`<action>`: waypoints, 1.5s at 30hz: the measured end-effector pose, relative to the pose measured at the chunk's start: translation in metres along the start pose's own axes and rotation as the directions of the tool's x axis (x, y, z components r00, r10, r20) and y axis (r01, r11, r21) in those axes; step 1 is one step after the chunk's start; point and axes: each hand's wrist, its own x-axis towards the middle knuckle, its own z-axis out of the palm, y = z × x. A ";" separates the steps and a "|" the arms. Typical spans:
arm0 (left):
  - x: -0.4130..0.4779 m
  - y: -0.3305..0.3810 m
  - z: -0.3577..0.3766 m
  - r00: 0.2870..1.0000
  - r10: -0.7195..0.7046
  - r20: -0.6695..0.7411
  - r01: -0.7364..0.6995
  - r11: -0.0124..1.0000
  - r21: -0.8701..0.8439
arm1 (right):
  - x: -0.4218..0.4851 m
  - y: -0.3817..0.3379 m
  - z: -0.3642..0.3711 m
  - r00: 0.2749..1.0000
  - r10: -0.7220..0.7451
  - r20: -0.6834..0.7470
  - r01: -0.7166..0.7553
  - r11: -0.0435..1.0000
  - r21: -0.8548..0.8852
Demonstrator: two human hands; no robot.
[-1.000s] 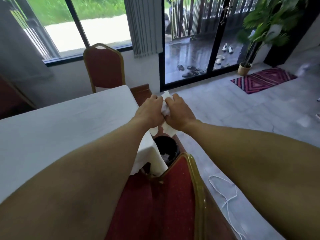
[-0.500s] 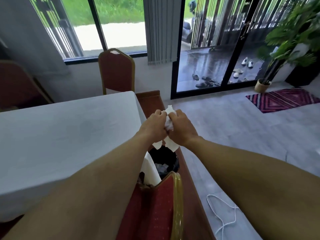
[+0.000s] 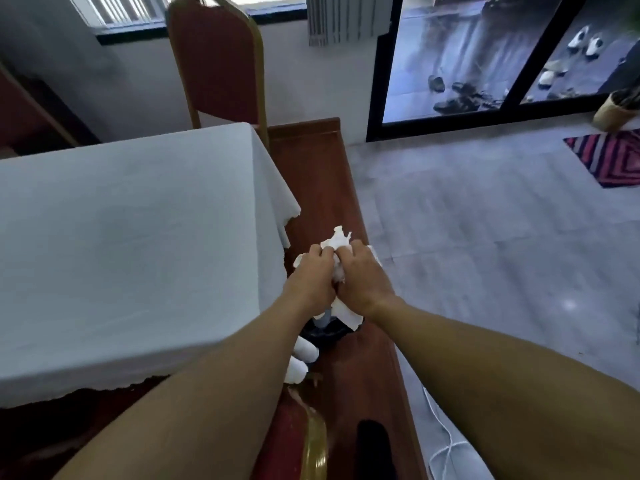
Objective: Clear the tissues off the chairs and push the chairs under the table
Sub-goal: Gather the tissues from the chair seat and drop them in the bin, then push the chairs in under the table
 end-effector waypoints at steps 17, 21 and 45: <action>0.148 -0.145 0.239 0.956 -0.217 0.199 0.207 0.976 0.073 | 0.114 0.154 0.263 0.967 0.004 0.256 -0.018 0.998 0.052; 0.156 -0.157 0.252 0.938 -0.226 0.264 0.223 0.974 0.043 | 0.121 0.164 0.292 0.946 0.038 0.322 -0.065 0.995 0.075; 0.120 -0.108 0.150 0.956 -0.201 0.212 0.188 0.979 0.081 | 0.105 0.111 0.189 0.949 -0.065 0.310 0.102 0.989 -0.104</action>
